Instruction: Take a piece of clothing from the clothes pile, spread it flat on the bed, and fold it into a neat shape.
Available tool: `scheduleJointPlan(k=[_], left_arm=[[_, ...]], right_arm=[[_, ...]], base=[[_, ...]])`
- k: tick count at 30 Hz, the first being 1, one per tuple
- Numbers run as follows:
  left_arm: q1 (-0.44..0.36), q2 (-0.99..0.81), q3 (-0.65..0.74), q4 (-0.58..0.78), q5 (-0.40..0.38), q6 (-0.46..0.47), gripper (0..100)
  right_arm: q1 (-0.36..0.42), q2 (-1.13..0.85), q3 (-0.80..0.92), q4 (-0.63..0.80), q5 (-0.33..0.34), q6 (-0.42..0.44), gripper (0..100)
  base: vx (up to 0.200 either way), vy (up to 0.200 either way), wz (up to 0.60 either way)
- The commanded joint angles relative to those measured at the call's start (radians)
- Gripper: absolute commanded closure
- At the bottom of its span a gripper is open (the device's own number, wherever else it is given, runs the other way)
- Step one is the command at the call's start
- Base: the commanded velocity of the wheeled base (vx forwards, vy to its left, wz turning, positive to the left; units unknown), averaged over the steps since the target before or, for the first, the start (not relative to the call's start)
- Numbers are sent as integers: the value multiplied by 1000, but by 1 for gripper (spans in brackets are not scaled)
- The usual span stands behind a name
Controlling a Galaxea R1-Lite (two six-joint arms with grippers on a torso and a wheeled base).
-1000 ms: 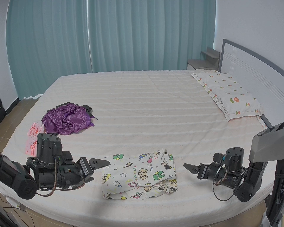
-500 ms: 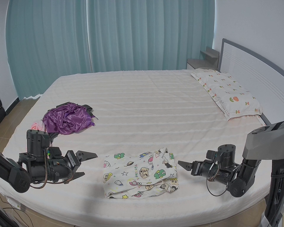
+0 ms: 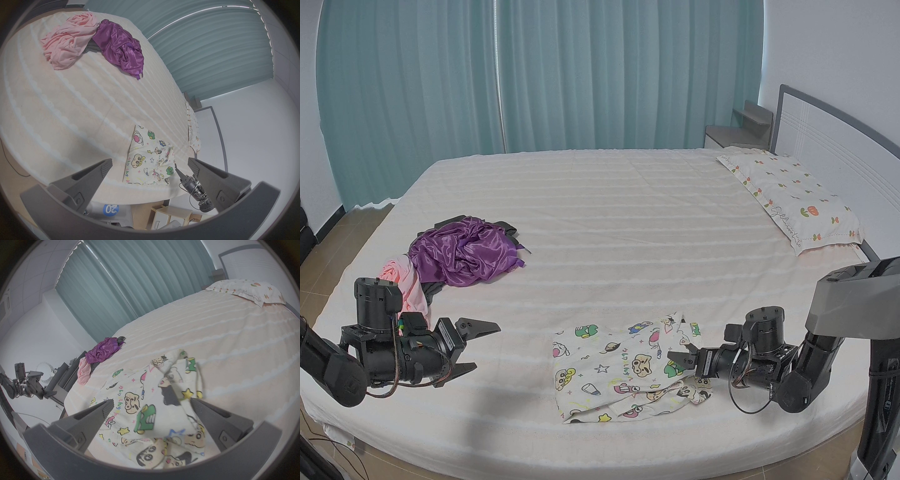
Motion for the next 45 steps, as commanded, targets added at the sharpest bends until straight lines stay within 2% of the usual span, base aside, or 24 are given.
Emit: scheduleJointPlan(k=[1, 2, 10, 22, 26, 41, 42, 45], left_arm=[[-2, 46, 32, -27, -10, 1, 0], [-4, 60, 35, -40, -7, 1, 0], [-2, 72, 38, -45, -10, 1, 0], [-18, 73, 55, -45, -10, 3, 0], [-19, 79, 53, -45, -10, 3, 0], [-21, 87, 55, -45, -7, 5, 0], [-21, 90, 55, -45, -7, 5, 0], [-21, 93, 55, -45, -7, 5, 0]], right_arm=[[-2, 16, 0, 7, 3, -16, 0], [-2, 25, 3, 7, 5, -33, 100], [-5, 40, 25, 8, 3, -50, 100], [-31, -69, 212, -33, -1, -42, 100], [-28, -65, 315, -118, -1, -44, 100], [-14, 91, 474, -346, -6, -53, 100], [-10, 88, 479, -346, -7, -53, 0], [-5, 80, 493, -346, -10, -53, 0]], base=[[0, 0, 0], [0, 0, 0], [0, 0, 0], [0, 0, 0], [0, 0, 0], [0, 0, 0], [0, 0, 0], [0, 0, 0]])
